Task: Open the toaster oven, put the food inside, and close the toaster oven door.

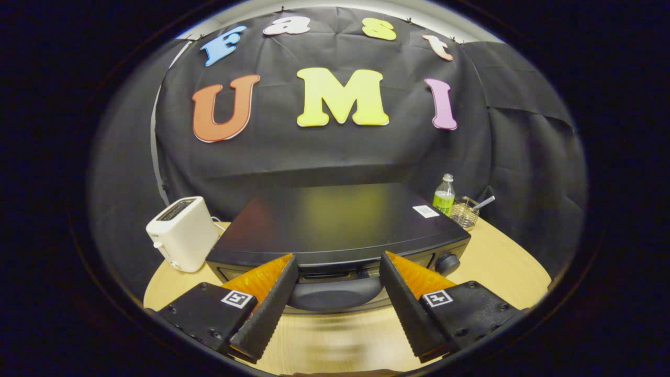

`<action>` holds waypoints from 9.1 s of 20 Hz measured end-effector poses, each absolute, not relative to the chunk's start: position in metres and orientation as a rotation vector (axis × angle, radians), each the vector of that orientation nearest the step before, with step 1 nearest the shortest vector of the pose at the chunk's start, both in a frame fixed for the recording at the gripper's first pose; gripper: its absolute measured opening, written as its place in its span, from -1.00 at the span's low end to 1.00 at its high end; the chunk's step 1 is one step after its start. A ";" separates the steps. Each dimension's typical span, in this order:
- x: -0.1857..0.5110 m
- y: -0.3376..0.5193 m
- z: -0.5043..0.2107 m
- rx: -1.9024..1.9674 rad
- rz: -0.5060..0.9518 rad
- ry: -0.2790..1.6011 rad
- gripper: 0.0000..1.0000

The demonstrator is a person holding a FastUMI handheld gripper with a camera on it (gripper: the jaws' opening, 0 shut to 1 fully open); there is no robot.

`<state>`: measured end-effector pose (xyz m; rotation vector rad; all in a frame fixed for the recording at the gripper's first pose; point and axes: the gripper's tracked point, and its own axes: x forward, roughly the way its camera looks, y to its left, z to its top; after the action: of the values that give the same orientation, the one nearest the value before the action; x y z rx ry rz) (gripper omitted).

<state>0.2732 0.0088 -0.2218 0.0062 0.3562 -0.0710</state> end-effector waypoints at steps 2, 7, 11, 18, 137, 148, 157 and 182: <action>0.272 0.010 -0.225 -0.008 -0.072 0.371 1.00; 0.261 0.010 -0.226 -0.051 -0.063 0.374 1.00; 0.234 0.010 -0.234 -0.018 -0.047 0.372 1.00; 0.196 0.009 -0.257 -0.073 -0.014 0.324 1.00; 0.297 -0.023 -0.279 1.230 0.133 0.301 -0.32; 0.319 -0.025 -0.303 1.161 0.102 0.309 -0.23; 0.304 -0.026 -0.296 0.995 0.016 0.346 0.72; 0.137 -0.026 -0.331 0.211 -0.041 0.567 1.00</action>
<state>0.1371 -0.0264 -0.3308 0.2111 0.5673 -0.0406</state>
